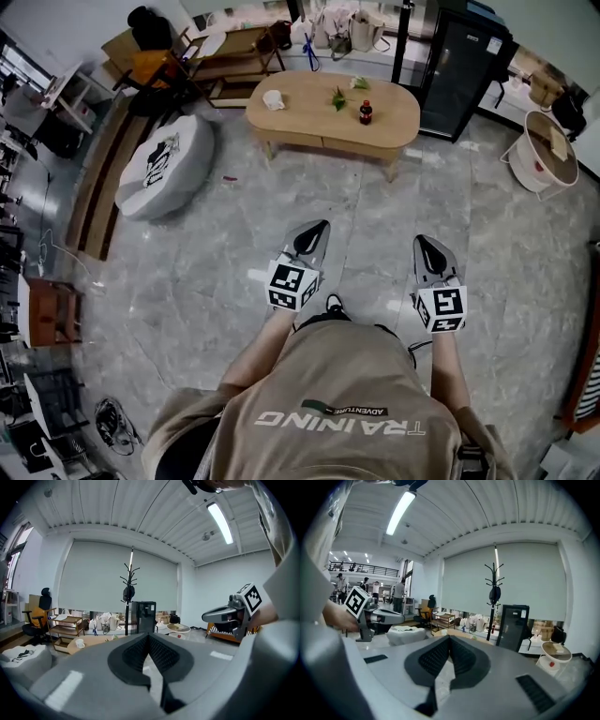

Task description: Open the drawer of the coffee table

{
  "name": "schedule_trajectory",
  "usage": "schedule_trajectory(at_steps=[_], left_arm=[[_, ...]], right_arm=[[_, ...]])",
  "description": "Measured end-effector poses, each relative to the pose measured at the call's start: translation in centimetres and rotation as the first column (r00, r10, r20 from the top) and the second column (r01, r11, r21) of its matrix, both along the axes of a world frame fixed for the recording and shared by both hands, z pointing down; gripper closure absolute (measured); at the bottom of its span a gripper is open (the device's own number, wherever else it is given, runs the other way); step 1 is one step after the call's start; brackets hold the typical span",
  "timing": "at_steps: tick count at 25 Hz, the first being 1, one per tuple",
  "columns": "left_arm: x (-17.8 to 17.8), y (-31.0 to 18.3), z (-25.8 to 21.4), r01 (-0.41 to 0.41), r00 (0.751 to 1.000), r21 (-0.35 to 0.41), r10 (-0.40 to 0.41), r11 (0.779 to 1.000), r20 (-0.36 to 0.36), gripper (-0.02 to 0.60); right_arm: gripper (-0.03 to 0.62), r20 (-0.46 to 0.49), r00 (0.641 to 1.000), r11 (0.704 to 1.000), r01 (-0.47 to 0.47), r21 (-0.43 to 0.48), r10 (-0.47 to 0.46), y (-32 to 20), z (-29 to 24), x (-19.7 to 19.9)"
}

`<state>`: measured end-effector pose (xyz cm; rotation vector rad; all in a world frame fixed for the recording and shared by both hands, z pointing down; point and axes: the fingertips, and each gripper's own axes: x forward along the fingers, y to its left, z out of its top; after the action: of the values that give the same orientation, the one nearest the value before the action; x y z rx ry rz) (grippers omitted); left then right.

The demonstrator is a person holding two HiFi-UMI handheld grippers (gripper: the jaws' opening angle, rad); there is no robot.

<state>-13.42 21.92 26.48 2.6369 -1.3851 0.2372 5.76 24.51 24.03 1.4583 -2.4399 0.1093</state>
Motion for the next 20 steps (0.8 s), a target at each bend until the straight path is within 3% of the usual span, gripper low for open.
schedule_trajectory(at_steps=[10,20], left_arm=[[-2.6,-4.8,0.9,0.001,0.998,-0.021,-0.003,1.000,-0.055,0.575],[-1.5,-8.5,3.2,0.046,0.998,-0.081,-0.049,0.996,-0.034,0.575]], right_arm=[[0.590,-0.023,0.998,0.998,-0.058,0.006,0.058,-3.1,-0.5,-0.9],[0.589,-0.023,0.998,0.998,0.055,-0.021,-0.056,-8.6,1.8,-1.4]])
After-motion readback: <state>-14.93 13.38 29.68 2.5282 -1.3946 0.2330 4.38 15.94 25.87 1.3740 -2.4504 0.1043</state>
